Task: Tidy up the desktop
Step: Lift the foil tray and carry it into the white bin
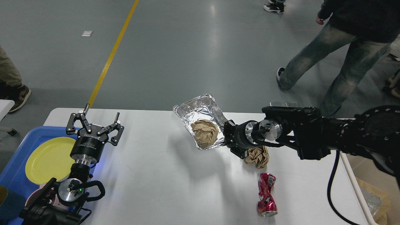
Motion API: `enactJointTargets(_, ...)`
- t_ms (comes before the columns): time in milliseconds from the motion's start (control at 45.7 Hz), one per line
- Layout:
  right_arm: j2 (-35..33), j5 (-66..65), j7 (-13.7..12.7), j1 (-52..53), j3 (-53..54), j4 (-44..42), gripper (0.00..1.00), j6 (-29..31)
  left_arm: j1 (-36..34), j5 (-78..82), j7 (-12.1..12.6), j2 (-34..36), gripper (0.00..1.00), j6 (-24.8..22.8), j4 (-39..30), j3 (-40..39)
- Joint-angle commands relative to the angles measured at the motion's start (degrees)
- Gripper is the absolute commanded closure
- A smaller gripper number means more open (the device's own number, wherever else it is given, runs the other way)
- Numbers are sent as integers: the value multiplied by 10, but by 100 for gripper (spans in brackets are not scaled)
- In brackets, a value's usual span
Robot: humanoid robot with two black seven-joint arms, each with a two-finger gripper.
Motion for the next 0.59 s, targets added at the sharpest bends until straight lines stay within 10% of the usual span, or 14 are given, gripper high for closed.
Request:
enactJointTargets(0, -55, 4, 2, 87, -59, 99, 100, 9, 0, 0, 0, 0, 4, 0, 0, 0)
enactJointTargets(197, -134, 9, 24, 234, -164, 227, 100, 100, 0, 0, 0, 1, 4, 0, 0, 0)
enactJointTargets(569, -135, -14, 154, 473, -470, 335, 100, 330, 0, 0, 0, 1, 4, 0, 0, 0)
